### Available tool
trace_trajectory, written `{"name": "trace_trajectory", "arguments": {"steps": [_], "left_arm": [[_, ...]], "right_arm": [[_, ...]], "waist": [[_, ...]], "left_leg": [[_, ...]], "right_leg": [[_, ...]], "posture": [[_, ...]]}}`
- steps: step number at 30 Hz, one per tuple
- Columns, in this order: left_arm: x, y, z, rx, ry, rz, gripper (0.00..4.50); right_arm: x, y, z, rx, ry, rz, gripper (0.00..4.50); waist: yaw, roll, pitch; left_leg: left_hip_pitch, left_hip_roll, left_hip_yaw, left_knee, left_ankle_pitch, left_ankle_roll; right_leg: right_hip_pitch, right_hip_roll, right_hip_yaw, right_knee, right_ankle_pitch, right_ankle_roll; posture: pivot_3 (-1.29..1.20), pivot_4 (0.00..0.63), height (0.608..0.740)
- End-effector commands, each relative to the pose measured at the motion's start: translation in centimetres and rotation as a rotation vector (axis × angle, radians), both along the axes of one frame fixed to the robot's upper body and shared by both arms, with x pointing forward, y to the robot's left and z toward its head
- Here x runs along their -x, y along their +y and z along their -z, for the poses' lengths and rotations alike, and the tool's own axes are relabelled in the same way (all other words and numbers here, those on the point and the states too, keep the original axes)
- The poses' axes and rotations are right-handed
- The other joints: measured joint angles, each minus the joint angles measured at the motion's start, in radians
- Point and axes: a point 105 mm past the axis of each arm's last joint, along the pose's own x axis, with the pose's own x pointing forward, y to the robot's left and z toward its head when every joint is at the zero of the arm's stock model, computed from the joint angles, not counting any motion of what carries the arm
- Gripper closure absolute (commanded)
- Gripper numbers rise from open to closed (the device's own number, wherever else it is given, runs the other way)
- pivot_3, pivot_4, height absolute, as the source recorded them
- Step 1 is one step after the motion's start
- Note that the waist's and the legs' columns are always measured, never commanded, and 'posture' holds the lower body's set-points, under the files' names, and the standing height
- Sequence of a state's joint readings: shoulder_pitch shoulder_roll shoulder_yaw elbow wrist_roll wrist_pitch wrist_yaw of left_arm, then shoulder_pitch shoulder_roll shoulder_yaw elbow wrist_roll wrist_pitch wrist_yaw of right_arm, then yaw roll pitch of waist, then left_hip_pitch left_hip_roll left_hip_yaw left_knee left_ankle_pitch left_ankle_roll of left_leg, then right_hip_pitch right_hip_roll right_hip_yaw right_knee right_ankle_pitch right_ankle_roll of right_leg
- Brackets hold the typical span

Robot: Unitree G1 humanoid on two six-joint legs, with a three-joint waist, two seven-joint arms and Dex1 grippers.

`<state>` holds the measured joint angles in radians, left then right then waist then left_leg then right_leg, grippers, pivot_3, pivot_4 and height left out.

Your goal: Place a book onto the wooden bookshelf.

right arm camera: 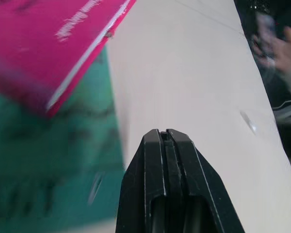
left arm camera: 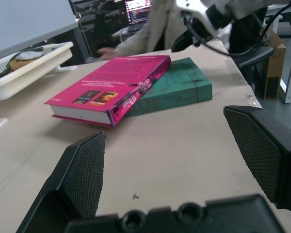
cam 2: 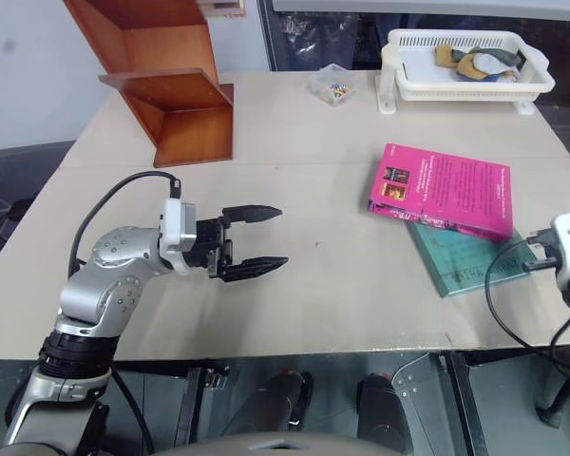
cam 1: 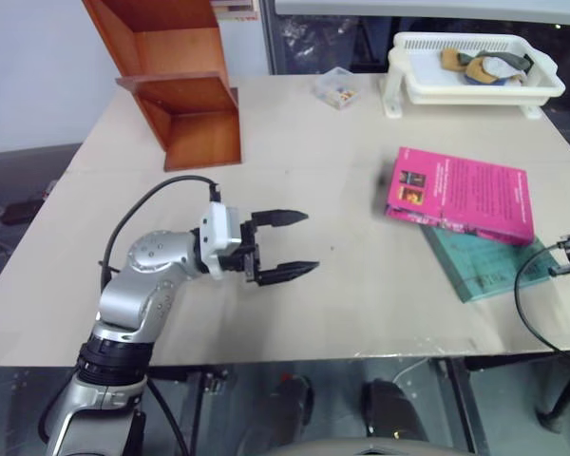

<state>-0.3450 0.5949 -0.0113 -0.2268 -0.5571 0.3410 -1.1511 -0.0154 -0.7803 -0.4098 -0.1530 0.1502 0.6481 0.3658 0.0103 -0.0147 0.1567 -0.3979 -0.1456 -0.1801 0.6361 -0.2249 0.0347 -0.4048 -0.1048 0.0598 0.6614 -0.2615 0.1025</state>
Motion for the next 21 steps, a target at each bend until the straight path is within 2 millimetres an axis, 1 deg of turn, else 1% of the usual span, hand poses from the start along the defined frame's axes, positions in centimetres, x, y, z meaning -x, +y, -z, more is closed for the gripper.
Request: {"name": "trace_trajectory", "arguments": {"steps": [1,4,6,8,14,21], "left_arm": [[0.5,-0.2,-0.7,0.016,-0.035,0.005,0.00],[0.5,-0.1,-0.7,0.017,-0.038,-0.010,0.00],[0.5,0.1,-0.7,0.020,-0.038,-0.021,0.00],[0.5,0.2,-0.6,0.020,-0.037,-0.029,0.00],[-0.1,0.3,-0.5,0.028,-0.026,-0.044,0.00],[-0.7,-0.1,-0.7,0.031,-0.026,-0.039,0.00]], "right_arm": [[-1.3,0.5,-0.2,0.024,-0.032,-0.071,4.46],[-1.7,1.9,0.0,-0.025,-0.042,-0.151,4.46],[-1.4,3.3,0.2,-0.079,-0.037,-0.219,4.46],[-0.9,4.0,0.6,-0.093,-0.028,-0.256,4.46],[0.6,6.5,1.0,-0.133,-0.031,-0.325,4.46],[1.2,8.6,1.2,-0.148,-0.031,-0.391,4.46]], "waist": [[0.001,0.000,0.000],[0.001,0.000,0.000],[0.000,0.000,0.000],[0.000,0.000,0.000],[0.002,0.000,0.000],[0.002,0.000,0.000]], "left_leg": [[0.000,0.000,0.000,0.000,0.000,0.000],[0.000,0.000,0.000,0.000,0.000,0.000],[0.000,0.000,0.001,0.000,0.000,0.000],[0.000,0.000,0.001,0.000,0.000,0.000],[0.000,0.000,0.001,0.000,0.000,0.000],[0.000,0.000,0.001,0.000,0.000,0.001]], "right_leg": [[0.000,0.000,0.000,0.000,0.000,0.000],[0.000,0.000,0.001,0.000,0.000,0.000],[0.000,0.000,0.001,0.000,0.000,0.000],[0.000,0.000,0.002,0.000,0.000,0.000],[-0.001,0.000,0.002,0.000,0.000,0.000],[-0.001,0.001,0.002,0.000,0.000,0.000]], "posture": [[0.00,0.150,0.740],[0.00,0.150,0.740],[0.00,0.150,0.740],[0.00,0.150,0.740],[0.00,0.150,0.740],[0.00,0.150,0.740]]}}
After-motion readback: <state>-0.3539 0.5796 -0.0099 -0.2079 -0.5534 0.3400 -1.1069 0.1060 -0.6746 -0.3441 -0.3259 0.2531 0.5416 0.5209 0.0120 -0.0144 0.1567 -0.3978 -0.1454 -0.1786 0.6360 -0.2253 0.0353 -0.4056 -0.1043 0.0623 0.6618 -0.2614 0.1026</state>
